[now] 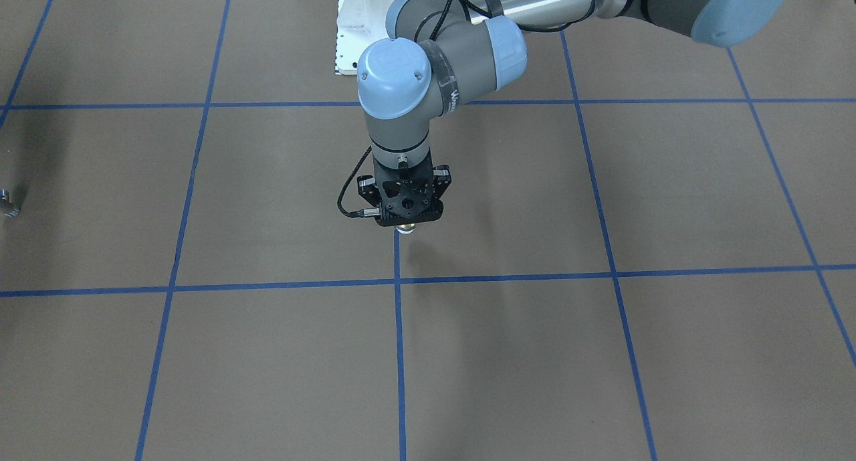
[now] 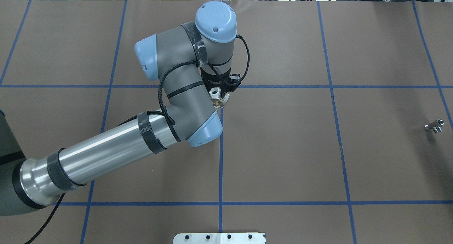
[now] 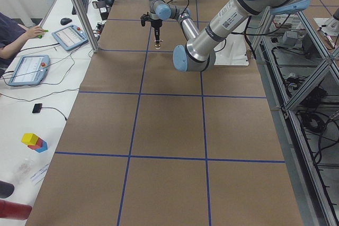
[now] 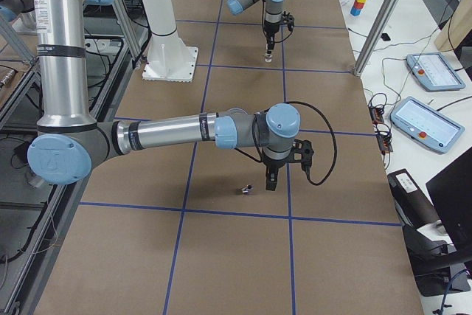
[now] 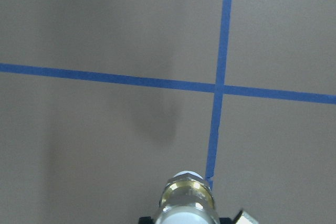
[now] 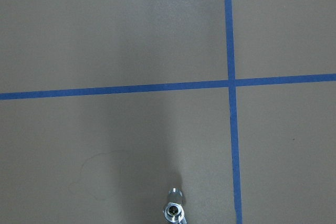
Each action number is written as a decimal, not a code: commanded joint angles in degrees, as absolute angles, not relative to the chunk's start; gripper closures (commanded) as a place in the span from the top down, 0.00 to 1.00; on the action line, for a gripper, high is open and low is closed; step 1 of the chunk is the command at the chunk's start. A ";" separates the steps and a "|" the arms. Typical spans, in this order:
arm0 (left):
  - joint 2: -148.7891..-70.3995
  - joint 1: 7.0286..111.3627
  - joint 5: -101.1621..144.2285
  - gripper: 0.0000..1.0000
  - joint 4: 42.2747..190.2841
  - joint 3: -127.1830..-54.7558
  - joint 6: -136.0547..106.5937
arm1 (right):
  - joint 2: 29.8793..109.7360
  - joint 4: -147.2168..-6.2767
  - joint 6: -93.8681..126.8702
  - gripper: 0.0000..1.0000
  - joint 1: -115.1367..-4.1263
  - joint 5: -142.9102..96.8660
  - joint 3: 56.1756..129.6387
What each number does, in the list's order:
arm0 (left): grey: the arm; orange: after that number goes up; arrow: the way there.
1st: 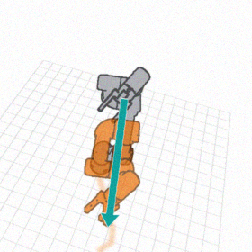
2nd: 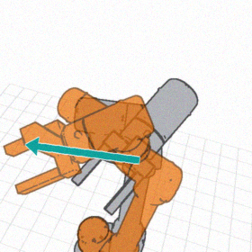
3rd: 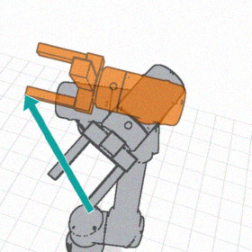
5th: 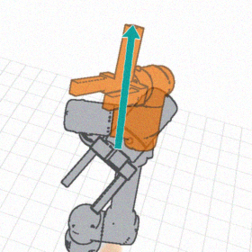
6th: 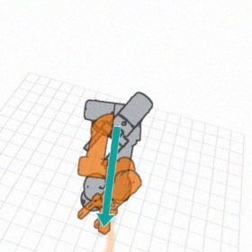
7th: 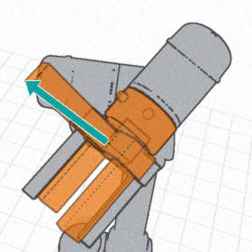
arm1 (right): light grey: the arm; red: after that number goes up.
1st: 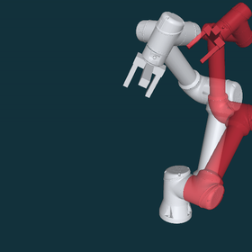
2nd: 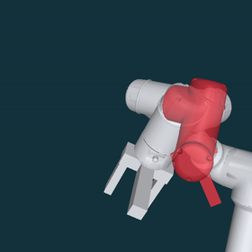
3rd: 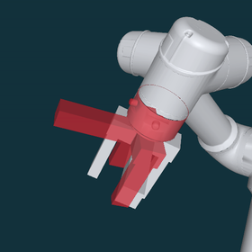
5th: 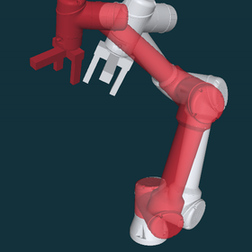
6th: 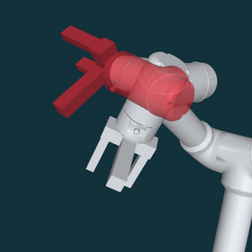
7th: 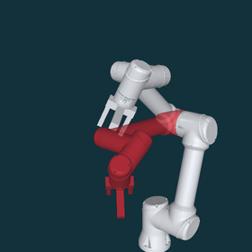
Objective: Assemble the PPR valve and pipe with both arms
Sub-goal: 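Lower the valve upright onto the table center with the left gripper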
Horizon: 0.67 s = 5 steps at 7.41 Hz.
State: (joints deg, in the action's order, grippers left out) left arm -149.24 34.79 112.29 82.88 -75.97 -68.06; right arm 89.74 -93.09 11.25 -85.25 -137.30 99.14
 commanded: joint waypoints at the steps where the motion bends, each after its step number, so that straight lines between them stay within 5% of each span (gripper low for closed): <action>1: -149.50 33.75 111.97 0.00 83.67 -74.71 -68.12 | 89.82 -93.16 11.34 1.00 -85.25 -137.37 99.14; 5: -149.68 33.40 111.97 0.00 86.48 -72.08 -67.68 | 89.82 -93.16 11.25 1.00 -85.25 -137.72 99.14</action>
State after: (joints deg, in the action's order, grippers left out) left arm -149.60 33.43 111.97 85.21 -73.13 -67.83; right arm 89.82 -93.16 11.32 -85.25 -137.66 99.14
